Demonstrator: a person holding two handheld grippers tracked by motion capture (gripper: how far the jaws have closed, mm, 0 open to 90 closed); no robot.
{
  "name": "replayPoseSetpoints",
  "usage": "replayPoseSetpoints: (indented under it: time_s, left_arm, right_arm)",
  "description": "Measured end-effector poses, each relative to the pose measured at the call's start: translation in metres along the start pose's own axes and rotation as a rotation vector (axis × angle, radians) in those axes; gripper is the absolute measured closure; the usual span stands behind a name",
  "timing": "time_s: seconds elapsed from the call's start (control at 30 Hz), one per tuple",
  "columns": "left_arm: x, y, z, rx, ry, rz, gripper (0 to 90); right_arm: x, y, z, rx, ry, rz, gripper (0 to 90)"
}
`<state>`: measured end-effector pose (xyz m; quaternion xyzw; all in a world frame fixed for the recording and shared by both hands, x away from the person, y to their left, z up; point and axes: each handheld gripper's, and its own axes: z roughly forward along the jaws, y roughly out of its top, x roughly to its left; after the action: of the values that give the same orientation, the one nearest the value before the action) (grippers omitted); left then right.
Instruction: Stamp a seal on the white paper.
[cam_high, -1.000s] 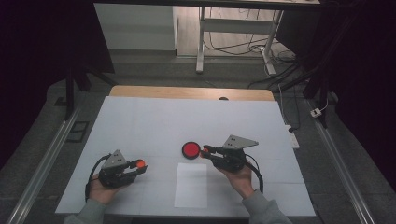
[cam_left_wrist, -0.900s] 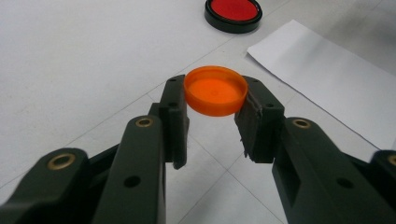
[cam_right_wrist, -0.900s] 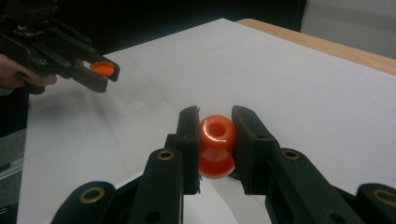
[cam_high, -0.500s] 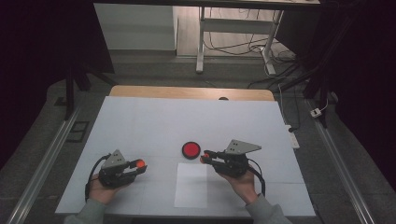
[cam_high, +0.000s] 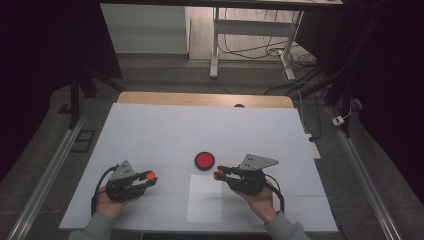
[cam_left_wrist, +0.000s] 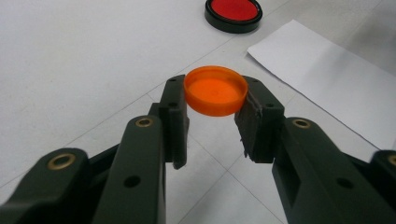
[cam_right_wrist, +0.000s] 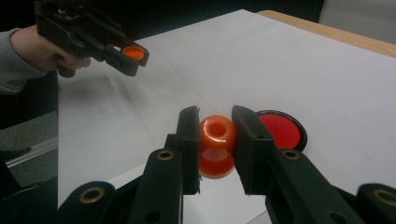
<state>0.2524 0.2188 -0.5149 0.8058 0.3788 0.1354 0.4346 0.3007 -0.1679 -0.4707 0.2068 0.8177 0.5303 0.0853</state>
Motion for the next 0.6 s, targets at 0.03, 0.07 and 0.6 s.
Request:
replayPoseSetpoints:
  time_s: [0.03, 0.07, 0.6]
  left_arm:
    - [0.000, 0.000, 0.000, 0.000, -0.001, 0.000, 64.6]
    - [0.000, 0.000, 0.000, 0.001, -0.001, -0.001, 64.6]
    - [0.000, 0.000, 0.000, -0.002, 0.000, -0.005, 64.6]
  right_arm:
    - [0.001, 0.000, 0.000, 0.002, 0.002, -0.002, 71.9]
    - [0.001, -0.001, 0.000, 0.000, 0.003, -0.002, 72.0]
    - [0.011, -0.007, 0.004, 0.032, 0.037, -0.018, 71.9]
